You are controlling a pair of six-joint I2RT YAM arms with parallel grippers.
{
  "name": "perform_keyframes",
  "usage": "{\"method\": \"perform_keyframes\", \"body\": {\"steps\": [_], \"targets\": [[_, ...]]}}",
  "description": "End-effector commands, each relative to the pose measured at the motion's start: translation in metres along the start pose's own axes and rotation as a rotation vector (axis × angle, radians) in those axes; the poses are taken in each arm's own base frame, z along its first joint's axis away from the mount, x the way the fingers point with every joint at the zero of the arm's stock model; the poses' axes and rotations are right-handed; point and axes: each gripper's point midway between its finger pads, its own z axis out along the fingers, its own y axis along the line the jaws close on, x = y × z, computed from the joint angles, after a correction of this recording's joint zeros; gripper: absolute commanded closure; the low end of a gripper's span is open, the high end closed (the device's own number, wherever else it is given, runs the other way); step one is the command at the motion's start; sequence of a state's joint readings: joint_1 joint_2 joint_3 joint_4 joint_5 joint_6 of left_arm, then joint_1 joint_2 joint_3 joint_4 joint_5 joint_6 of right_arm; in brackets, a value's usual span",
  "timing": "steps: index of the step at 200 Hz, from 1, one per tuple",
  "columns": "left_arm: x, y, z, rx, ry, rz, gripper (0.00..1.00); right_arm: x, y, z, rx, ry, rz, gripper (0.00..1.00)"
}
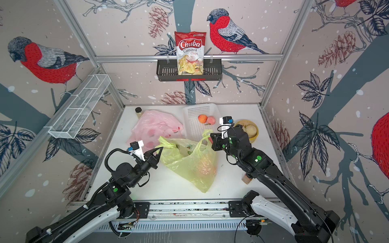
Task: Place the peach into a plastic bag & tie a knot
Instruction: Adjust the plastic bag at the center of the board.
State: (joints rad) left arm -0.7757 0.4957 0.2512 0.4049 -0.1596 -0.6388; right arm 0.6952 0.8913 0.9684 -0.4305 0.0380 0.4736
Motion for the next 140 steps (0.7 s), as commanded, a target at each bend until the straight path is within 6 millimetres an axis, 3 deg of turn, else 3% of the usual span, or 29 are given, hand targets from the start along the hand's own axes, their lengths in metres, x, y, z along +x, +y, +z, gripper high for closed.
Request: {"method": "perform_keyframes", "body": {"steps": [1,11,23,50,67,88,108,140], "targets": [[-0.023,-0.019,-0.002,0.085,-0.107,-0.048,1.0,-0.032,-0.009,-0.019,0.063,-0.118,0.011,0.36],[-0.022,-0.018,-0.001,0.085,-0.103,-0.047,1.0,-0.05,-0.004,-0.034,0.058,-0.17,-0.003,0.3],[-0.021,-0.019,0.001,0.089,-0.096,-0.046,1.0,-0.07,0.009,-0.049,0.025,-0.213,-0.023,0.3],[-0.02,-0.02,0.003,0.083,-0.088,-0.042,1.0,-0.08,0.071,-0.054,-0.201,-0.161,-0.126,0.33],[-0.02,-0.019,0.004,0.073,-0.084,-0.035,1.0,-0.065,0.115,-0.048,-0.3,-0.101,-0.23,0.34],[-0.022,-0.02,0.003,0.07,-0.083,-0.028,1.0,-0.025,0.159,-0.025,-0.367,0.035,-0.348,0.25],[-0.023,-0.019,0.003,0.065,-0.086,-0.025,1.0,0.004,0.175,0.002,-0.35,0.116,-0.412,0.21],[-0.022,-0.02,0.004,0.067,-0.081,-0.023,1.0,0.021,0.183,0.028,-0.33,0.152,-0.451,0.14]]}}
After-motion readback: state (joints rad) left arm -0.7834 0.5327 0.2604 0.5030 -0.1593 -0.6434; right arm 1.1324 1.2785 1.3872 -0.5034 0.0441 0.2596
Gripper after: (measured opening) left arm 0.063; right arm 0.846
